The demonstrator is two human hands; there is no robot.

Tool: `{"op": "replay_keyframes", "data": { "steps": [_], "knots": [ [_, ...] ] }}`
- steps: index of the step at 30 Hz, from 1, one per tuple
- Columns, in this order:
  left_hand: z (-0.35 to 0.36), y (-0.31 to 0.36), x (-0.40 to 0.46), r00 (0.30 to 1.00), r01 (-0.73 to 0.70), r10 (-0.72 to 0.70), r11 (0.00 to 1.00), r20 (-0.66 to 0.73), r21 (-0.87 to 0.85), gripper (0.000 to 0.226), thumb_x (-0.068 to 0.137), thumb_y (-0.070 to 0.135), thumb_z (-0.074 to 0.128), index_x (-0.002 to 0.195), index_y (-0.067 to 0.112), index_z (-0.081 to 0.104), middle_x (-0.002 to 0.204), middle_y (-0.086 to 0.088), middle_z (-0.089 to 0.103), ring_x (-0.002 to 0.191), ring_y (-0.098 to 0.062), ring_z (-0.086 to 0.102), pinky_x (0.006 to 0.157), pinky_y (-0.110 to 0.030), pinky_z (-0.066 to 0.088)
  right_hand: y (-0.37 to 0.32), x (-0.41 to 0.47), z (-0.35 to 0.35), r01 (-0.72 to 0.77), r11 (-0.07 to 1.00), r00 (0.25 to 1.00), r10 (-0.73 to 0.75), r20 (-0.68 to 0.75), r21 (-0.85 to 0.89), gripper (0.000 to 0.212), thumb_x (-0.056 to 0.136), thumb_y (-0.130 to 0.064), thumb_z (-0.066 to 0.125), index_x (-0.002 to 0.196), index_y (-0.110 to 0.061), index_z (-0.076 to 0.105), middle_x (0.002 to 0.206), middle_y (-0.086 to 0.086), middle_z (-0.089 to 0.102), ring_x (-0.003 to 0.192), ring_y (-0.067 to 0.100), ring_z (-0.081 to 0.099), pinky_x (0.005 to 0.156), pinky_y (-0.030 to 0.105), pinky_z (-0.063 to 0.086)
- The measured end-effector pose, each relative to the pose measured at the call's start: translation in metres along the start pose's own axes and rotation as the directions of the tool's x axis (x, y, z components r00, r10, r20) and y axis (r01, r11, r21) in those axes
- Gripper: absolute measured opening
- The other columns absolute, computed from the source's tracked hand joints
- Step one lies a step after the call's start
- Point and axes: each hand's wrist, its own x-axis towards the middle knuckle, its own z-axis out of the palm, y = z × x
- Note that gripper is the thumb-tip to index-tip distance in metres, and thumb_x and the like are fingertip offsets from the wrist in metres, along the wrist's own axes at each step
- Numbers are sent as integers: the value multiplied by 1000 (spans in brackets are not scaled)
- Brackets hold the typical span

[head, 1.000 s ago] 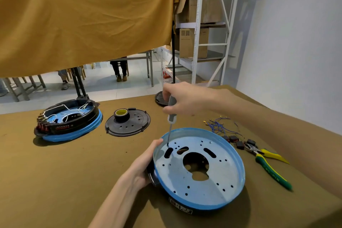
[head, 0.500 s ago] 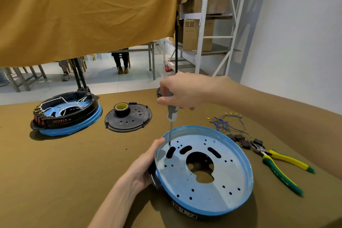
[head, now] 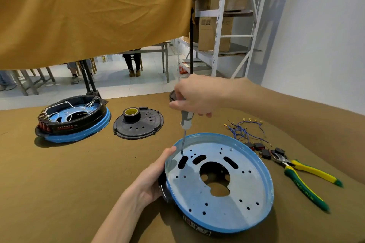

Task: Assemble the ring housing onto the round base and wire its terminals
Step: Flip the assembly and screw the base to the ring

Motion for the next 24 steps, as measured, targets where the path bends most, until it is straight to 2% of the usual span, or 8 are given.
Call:
{"op": "replay_keyframes", "data": {
  "steps": [4, 6, 8, 12, 14, 16, 21, 24],
  "knots": [
    [0, 0, 0, 1000, 2, -2, 1000, 0, 13, 65, 71, 63, 81, 111, 11, 78, 105, -16, 79, 84, -30, 78, 65, -35, 61, 5, -3, -8, -3, 985, 993, -17, 117, 175, 33, 93, -34, 70, 116, -25, 47, 91, 4, 70, 65, 17, 71, 47, 24, 55],
    [-1, 0, 1, 1000, 2, -2, 1000, -1, 21, 63, 72, 63, 80, 109, 11, 78, 104, -16, 79, 84, -30, 78, 65, -34, 62, 5, -1, -3, 9, 992, 997, -19, 74, 125, 21, 99, -34, 62, 111, -19, 52, 83, 6, 72, 55, 16, 72, 43, 24, 53],
    [-1, -1, 1, 1000, -4, 4, 1000, -3, 20, 59, 73, 62, 79, 105, 12, 80, 104, -17, 79, 83, -30, 78, 63, -34, 62, 4, 2, 1, -4, 1000, 1000, 4, -3, -7, 29, 105, -43, 49, 106, -15, 56, 74, 5, 72, 48, 16, 70, 43, 26, 53],
    [-1, -1, 1, 1000, -3, 3, 1000, 4, 23, 53, 73, 64, 78, 93, 15, 85, 105, -16, 79, 85, -29, 78, 67, -35, 62, 8, 0, -9, -11, 987, 986, -16, 163, 159, 31, 95, -29, 67, 116, -23, 45, 90, 8, 70, 60, 20, 71, 44, 21, 52],
    [-1, 0, 1, 1000, 0, 0, 1000, 1, 17, 58, 75, 63, 78, 104, 13, 81, 106, -16, 78, 87, -30, 78, 69, -35, 62, 5, 1, -3, -3, 992, 992, -13, 122, 129, 25, 100, -33, 61, 113, -13, 52, 79, 9, 73, 52, 18, 71, 41, 22, 50],
    [0, 0, 0, 1000, 0, 0, 1000, -4, 10, 62, 75, 64, 77, 109, 12, 79, 106, -16, 78, 87, -30, 78, 70, -36, 62, 2, 3, 0, -14, 999, 999, 12, 30, 36, 40, 103, -47, 52, 107, -7, 57, 71, 9, 73, 47, 19, 70, 38, 23, 50],
    [1, 0, 1, 1000, -7, 7, 1000, -8, 25, 60, 75, 64, 77, 104, 12, 80, 102, -15, 79, 82, -28, 78, 66, -33, 61, 3, -2, -6, -15, 988, 990, -7, 137, 155, 31, 94, -30, 70, 113, -19, 48, 71, 3, 71, 47, 15, 68, 41, 21, 49],
    [1, 0, 1, 1000, -13, 13, 999, 3, 30, 61, 75, 65, 76, 105, 12, 79, 102, -16, 79, 81, -27, 77, 66, -33, 61, -1, -3, -1, -18, 993, 998, 11, 57, 116, 32, 100, -47, 59, 104, -15, 55, 67, 4, 72, 45, 17, 68, 41, 25, 52]
  ]
}}
